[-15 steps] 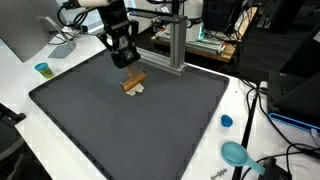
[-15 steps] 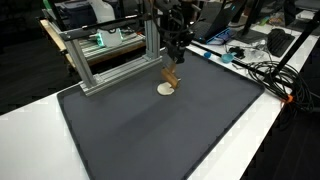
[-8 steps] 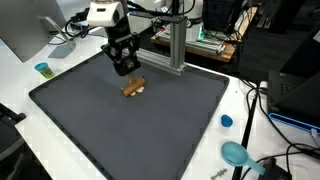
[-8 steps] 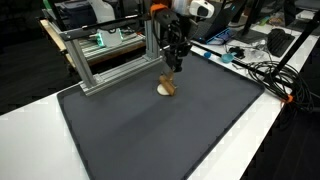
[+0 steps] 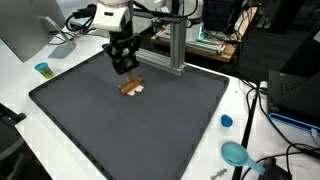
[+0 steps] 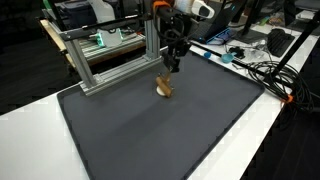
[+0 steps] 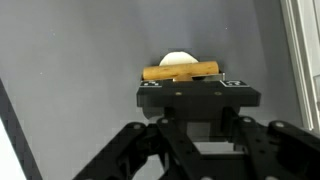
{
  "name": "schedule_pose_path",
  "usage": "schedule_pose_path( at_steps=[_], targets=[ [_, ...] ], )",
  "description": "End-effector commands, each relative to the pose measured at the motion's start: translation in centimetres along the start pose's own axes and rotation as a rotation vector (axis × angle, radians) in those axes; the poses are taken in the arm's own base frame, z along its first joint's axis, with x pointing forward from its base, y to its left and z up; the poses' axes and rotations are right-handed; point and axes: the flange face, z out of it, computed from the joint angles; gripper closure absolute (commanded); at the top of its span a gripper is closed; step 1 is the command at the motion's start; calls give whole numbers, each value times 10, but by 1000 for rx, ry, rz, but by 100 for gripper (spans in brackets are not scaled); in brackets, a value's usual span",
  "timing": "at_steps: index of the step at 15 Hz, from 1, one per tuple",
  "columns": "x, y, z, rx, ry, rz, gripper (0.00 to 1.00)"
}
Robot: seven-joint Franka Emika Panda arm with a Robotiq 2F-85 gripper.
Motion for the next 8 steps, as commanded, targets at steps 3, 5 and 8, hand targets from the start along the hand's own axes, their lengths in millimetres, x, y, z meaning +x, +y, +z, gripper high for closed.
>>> schedule_pose_path(
  at_steps=[3, 5, 8],
  targets=[
    [-3, -11, 39, 40, -103, 16, 78],
    [-3, -12, 43, 43, -116, 31, 78],
    [-3, -13, 47, 49, -125, 51, 78]
  ],
)
